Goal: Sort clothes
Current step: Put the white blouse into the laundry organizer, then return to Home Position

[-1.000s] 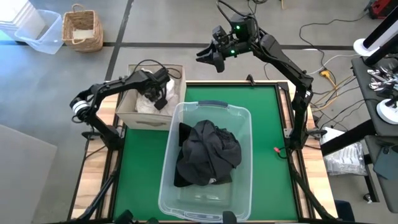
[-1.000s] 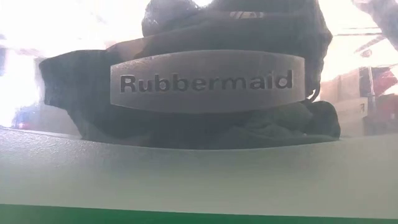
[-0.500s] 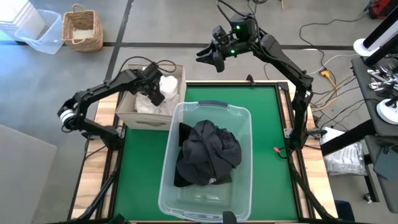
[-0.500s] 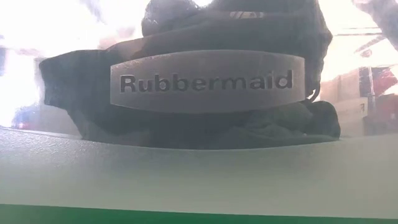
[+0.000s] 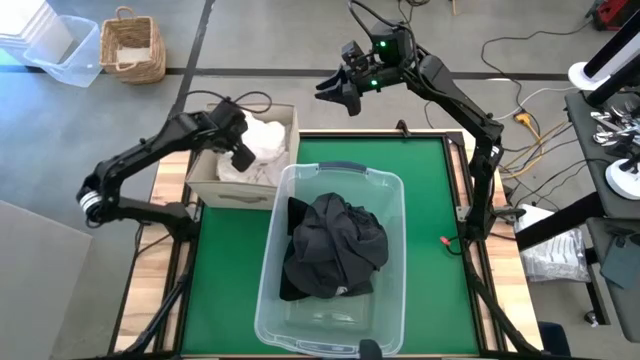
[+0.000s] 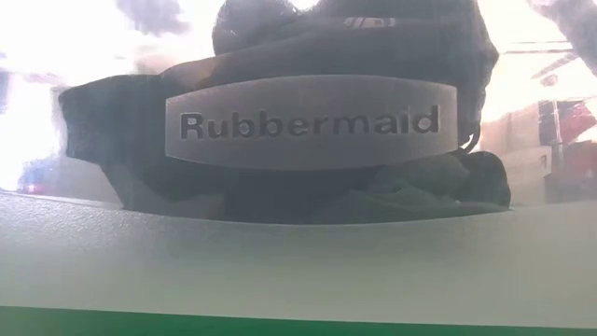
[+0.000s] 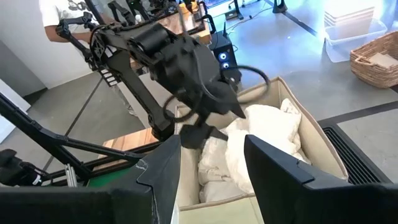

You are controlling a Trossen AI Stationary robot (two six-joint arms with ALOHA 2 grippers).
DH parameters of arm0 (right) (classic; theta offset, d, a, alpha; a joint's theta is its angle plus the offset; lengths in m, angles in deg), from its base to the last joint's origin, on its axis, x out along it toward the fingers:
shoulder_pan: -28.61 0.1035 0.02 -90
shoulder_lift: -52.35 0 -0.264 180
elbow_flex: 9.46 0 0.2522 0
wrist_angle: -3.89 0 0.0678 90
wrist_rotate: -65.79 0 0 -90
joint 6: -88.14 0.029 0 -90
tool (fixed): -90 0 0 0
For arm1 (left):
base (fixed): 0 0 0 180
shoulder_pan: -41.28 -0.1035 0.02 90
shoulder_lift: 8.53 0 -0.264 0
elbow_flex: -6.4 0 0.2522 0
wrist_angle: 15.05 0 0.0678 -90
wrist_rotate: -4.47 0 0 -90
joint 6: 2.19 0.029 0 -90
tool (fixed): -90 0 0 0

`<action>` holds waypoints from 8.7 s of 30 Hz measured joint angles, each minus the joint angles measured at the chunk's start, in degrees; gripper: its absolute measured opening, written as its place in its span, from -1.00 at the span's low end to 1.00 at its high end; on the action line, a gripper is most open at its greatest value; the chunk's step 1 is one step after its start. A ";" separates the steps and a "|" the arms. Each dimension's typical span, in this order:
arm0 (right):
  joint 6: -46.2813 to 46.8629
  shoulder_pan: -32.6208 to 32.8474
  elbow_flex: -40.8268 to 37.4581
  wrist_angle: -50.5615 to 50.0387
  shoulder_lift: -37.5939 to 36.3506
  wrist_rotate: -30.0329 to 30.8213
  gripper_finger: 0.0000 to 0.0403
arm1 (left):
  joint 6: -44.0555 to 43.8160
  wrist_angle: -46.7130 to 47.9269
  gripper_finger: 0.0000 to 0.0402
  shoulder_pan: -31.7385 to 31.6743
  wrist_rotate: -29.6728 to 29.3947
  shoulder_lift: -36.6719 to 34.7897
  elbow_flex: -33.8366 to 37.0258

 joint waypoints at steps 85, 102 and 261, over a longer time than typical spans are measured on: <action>-19.59 32.79 -81.12 19.61 -85.95 24.52 -0.70 | -1.44 -53.28 -0.49 33.85 3.31 -53.95 31.47; -10.67 32.76 -99.98 28.84 -95.00 32.50 -0.73 | -3.03 -46.37 -0.51 33.87 26.95 -60.05 37.09; -15.85 32.73 -134.31 46.26 -105.76 24.03 -0.94 | -12.87 -64.15 -0.62 50.42 14.56 -62.08 64.73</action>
